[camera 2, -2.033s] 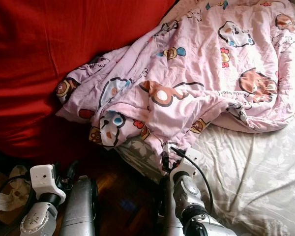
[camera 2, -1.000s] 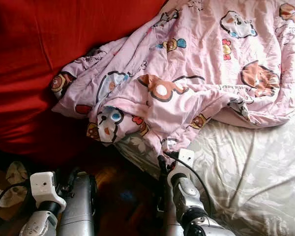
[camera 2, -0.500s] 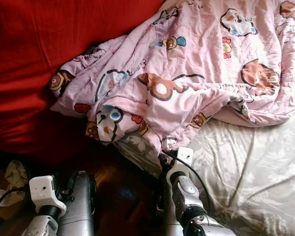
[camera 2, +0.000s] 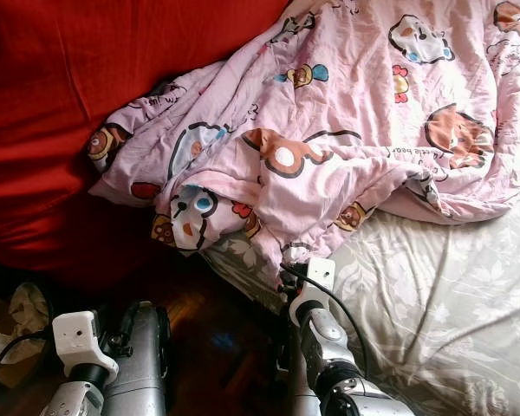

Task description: Clean up the room

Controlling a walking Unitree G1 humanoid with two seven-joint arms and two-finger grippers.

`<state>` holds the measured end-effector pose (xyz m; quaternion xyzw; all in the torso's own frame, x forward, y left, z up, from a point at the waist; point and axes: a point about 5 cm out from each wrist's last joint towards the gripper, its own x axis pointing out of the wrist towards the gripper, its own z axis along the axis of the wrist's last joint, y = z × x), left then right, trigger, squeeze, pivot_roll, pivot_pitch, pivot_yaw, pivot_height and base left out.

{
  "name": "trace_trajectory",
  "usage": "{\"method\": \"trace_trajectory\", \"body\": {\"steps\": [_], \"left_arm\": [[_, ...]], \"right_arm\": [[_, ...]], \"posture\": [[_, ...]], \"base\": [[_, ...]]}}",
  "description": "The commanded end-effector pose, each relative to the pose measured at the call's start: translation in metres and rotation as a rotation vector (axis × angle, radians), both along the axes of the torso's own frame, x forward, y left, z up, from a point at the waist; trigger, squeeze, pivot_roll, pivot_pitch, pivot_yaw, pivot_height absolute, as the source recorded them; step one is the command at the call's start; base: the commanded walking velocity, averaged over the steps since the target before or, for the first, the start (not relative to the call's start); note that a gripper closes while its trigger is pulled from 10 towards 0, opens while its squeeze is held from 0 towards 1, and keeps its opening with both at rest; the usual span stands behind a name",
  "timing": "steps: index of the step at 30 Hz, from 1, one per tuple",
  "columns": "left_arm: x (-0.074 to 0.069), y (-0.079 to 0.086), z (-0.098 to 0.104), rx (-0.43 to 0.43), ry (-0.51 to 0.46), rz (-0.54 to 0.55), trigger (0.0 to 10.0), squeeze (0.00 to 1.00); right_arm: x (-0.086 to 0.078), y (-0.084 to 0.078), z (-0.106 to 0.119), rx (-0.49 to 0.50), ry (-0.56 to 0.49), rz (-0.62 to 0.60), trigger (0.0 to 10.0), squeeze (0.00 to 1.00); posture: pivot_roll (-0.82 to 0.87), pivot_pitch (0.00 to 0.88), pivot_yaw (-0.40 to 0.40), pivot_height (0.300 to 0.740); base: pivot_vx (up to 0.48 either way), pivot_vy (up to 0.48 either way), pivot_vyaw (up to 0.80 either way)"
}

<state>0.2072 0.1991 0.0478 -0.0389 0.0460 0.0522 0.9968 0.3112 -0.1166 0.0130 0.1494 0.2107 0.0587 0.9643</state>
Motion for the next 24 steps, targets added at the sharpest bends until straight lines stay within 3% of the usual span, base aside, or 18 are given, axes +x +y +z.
{"method": "trace_trajectory", "body": {"steps": [1, 4, 5, 10, 15, 22, 24], "left_arm": [[-0.008, -0.003, -0.008, 0.002, 0.047, -0.004, 10.0, 0.00], [-0.007, -0.003, -0.008, 0.001, 0.047, -0.004, 10.0, 0.00], [-0.005, -0.002, -0.010, 0.003, 0.051, -0.001, 10.0, 0.00], [0.001, 0.000, -0.011, 0.011, 0.047, 0.005, 10.0, 0.00], [0.014, 0.003, -0.008, 0.021, 0.027, 0.008, 10.0, 0.00], [0.033, 0.001, -0.010, 0.016, 0.013, 0.002, 10.0, 0.00], [0.037, 0.002, -0.012, 0.018, 0.015, 0.001, 10.0, 0.00]], "right_arm": [[-0.010, 0.000, -0.011, 0.003, 0.045, -0.004, 0.0, 0.00], [-0.009, -0.001, -0.010, 0.002, 0.045, -0.011, 0.0, 0.00], [-0.010, -0.011, -0.012, -0.008, 0.057, -0.064, 0.0, 0.00], [-0.010, -0.018, -0.013, -0.011, 0.067, -0.096, 0.0, 0.00], [-0.006, -0.023, -0.008, 0.004, 0.048, -0.123, 0.0, 0.00], [0.002, -0.039, 0.006, 0.023, -0.071, -0.161, 0.0, 0.00], [-0.002, -0.047, 0.005, 0.007, -0.109, -0.162, 0.0, 0.00]], "posture": [[0.21, 0.443, -0.102, 0.586], [0.21, 0.438, -0.102, 0.586], [0.22, 0.423, -0.103, 0.586], [0.23, 0.395, -0.106, 0.586], [0.22, 0.358, -0.110, 0.586], [0.17, 0.248, -0.117, 0.586], [0.16, 0.223, -0.117, 0.586]], "base": [[0.000, 0.000, 0.00], [0.000, 0.000, 0.00], [0.000, 0.000, 0.00], [0.000, 0.000, 0.00], [0.000, 0.000, 0.00], [0.000, 0.000, 0.00], [0.000, 0.000, 0.00]]}}
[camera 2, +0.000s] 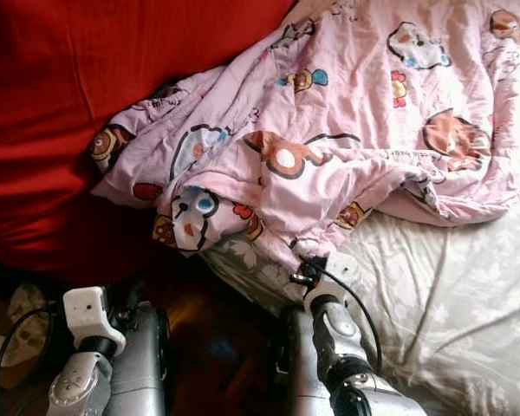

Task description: Clean up the room

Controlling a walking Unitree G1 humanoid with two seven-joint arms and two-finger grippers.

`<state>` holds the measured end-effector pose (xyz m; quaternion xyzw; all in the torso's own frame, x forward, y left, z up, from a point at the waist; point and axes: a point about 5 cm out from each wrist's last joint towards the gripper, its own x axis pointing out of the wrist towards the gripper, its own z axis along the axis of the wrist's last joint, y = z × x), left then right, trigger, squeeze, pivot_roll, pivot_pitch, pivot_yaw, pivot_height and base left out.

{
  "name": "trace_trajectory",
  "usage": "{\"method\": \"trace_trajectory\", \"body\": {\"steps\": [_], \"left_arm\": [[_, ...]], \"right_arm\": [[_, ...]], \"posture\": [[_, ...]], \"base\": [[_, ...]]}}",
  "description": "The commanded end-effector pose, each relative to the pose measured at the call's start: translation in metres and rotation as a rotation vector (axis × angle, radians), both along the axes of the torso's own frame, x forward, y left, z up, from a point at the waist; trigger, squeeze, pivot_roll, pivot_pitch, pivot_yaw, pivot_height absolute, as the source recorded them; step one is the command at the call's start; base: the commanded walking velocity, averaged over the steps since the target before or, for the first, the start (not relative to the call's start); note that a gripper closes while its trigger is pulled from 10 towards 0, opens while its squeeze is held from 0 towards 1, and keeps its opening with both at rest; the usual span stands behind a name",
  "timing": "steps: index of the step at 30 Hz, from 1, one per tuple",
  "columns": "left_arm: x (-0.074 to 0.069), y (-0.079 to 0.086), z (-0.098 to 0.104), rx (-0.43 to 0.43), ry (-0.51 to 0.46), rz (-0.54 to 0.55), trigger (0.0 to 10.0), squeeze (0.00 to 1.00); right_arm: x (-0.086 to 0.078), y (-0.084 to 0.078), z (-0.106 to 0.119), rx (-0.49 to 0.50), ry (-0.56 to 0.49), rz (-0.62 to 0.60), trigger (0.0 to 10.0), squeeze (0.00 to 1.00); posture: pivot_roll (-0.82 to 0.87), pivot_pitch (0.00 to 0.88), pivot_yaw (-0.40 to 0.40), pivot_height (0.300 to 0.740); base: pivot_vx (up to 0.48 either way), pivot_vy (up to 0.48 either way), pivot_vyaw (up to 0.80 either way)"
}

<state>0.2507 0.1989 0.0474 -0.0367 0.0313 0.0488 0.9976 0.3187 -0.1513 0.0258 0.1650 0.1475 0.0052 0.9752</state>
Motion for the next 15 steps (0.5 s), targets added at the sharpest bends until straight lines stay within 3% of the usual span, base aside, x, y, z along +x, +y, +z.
{"method": "trace_trajectory", "body": {"steps": [1, 9, 10, 15], "left_arm": [[-0.006, 0.002, -0.011, 0.012, 0.044, 0.007, 10.0, 0.00], [0.004, 0.005, -0.012, 0.016, 0.036, 0.003, 10.0, 0.00], [0.006, 0.005, -0.013, 0.018, 0.036, -0.003, 10.0, 0.00], [0.012, 0.005, -0.016, 0.014, 0.043, -0.013, 10.0, 0.00]], "right_arm": [[-0.010, -0.012, -0.008, -0.003, 0.000, -0.032, 0.0, 0.00], [-0.022, -0.024, -0.010, 0.009, -0.078, -0.057, 0.0, 0.00], [-0.022, -0.019, -0.007, -0.003, -0.112, -0.003, 10.0, 0.00], [-0.018, -0.015, -0.001, -0.017, -0.146, 0.014, 10.0, 0.00]], "posture": [[0.16, 0.223, -0.117, 0.586], [0.14, 0.169, -0.104, 0.586], [0.13, 0.149, -0.097, 0.586], [0.12, 0.120, -0.089, 0.586]], "base": [[0.000, 0.000, 0.00], [0.000, 0.000, 0.00], [0.000, 0.000, 0.00], [0.000, 0.000, 0.00]]}}
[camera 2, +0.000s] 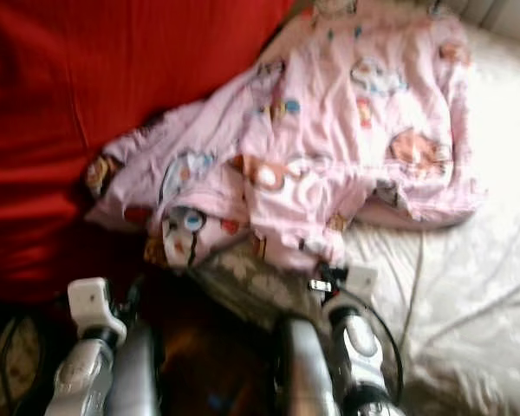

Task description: Clean up the room

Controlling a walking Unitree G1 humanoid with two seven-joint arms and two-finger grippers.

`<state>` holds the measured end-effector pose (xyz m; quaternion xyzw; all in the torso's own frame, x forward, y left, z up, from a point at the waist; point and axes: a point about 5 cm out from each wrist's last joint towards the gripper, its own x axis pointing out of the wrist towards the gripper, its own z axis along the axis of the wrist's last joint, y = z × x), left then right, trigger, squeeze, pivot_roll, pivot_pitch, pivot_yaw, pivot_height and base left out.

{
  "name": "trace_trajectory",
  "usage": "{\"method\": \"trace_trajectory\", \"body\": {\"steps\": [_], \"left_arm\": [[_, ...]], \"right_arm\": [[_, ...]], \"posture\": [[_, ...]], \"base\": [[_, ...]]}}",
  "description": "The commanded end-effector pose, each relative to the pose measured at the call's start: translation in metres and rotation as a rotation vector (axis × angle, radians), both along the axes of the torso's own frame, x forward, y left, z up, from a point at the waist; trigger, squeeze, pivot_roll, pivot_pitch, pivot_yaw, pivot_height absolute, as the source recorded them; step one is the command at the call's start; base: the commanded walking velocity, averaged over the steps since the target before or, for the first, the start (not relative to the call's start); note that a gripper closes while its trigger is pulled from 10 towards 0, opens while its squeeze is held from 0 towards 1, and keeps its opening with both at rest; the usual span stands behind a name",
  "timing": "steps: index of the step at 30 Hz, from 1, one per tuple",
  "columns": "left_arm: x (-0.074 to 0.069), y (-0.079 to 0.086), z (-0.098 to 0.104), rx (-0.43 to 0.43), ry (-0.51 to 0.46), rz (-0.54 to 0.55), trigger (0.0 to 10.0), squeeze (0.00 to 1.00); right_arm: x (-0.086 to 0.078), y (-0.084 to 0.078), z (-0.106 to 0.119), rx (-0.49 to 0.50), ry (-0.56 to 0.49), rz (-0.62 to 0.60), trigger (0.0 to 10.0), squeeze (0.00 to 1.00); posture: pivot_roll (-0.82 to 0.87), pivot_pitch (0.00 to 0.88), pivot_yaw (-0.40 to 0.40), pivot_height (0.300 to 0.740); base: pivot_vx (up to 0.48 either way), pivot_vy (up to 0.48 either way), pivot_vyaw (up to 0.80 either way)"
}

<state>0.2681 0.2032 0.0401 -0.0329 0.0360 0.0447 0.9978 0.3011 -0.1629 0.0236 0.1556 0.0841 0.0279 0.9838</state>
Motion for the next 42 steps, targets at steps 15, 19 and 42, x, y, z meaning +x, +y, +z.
{"method": "trace_trajectory", "body": {"steps": [15, 19, 42], "left_arm": [[-0.002, 0.004, -0.017, 0.009, 0.064, -0.015, 10.0, 0.00], [-0.005, 0.008, -0.025, -0.009, 0.102, 0.004, 10.0, 0.00], [-0.037, 0.019, -0.073, -0.019, 0.386, 0.049, 10.0, 0.00]], "right_arm": [[0.003, 0.002, 0.003, 0.004, -0.009, -0.026, 10.0, 0.00], [0.003, 0.003, 0.002, 0.003, -0.006, -0.025, 10.0, 0.00], [0.008, 0.003, 0.007, 0.002, -0.016, -0.027, 10.0, 0.00]], "posture": [[0.13, 0.118, -0.072, 0.671], [0.13, 0.134, -0.075, 0.696], [0.14, 0.132, -0.089, 0.740]], "base": [[0.000, 0.000, 0.00], [0.000, 0.000, 0.00], [0.000, 0.000, 0.00]]}}
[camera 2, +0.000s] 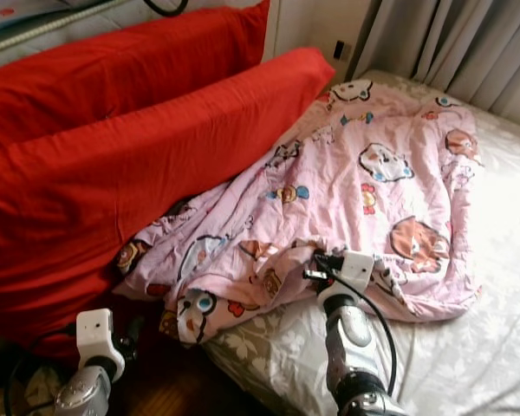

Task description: Clean up the room

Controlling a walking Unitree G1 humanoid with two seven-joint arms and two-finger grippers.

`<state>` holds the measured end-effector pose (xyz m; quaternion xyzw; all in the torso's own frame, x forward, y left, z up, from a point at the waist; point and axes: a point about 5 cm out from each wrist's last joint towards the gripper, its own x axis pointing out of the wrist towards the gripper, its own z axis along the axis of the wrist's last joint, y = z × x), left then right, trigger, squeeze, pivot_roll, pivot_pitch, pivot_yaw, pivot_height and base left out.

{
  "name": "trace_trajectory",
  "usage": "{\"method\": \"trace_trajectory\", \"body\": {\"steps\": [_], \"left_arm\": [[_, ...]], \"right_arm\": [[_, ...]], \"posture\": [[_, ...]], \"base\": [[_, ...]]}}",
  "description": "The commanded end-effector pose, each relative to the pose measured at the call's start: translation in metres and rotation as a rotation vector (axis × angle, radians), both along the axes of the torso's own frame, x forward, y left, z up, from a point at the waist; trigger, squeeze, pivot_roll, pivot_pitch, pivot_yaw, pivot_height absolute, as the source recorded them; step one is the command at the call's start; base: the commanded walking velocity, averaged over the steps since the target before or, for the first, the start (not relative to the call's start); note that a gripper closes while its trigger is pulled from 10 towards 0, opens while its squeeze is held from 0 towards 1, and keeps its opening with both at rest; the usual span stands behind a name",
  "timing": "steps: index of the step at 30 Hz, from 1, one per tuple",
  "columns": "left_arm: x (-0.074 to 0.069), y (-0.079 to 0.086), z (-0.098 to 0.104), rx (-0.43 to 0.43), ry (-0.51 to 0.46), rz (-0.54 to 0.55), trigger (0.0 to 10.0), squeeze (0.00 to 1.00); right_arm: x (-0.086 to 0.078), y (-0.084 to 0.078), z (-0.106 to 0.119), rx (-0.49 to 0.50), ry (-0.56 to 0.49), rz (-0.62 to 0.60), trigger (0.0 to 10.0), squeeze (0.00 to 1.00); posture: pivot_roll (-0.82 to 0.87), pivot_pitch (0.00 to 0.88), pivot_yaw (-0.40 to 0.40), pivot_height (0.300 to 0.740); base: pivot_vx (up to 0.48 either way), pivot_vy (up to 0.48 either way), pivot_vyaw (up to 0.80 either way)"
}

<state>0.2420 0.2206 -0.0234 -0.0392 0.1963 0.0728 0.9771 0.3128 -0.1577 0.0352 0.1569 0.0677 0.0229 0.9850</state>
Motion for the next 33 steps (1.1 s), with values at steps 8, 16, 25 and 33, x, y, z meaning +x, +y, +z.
{"method": "trace_trajectory", "body": {"steps": [8, 16, 25, 33], "left_arm": [[-0.022, 0.001, -0.020, -0.008, 0.128, 0.018, 10.0, 0.00], [-0.031, 0.001, -0.028, -0.018, 0.179, 0.037, 10.0, 0.00], [-0.049, 0.004, -0.041, -0.011, 0.279, 0.049, 10.0, 0.00], [-0.066, 0.013, -0.047, -0.009, 0.321, 0.096, 10.0, 0.00]], "right_arm": [[-0.006, 0.001, -0.009, -0.010, 0.036, -0.003, 10.0, 0.00], [-0.007, 0.001, -0.009, -0.011, 0.035, -0.008, 10.0, 0.00], [-0.006, 0.002, -0.009, -0.009, 0.035, -0.010, 10.0, 0.00], [-0.007, 0.000, -0.009, -0.008, 0.037, -0.015, 10.0, 0.00]], "posture": [[0.14, 0.147, -0.085, 0.740], [0.14, 0.154, -0.084, 0.740], [0.14, 0.158, -0.084, 0.740], [0.14, 0.162, -0.089, 0.740]], "base": [[0.000, 0.000, 0.00], [0.000, 0.000, 0.00], [0.000, 0.000, 0.00], [0.000, 0.000, 0.00]]}}
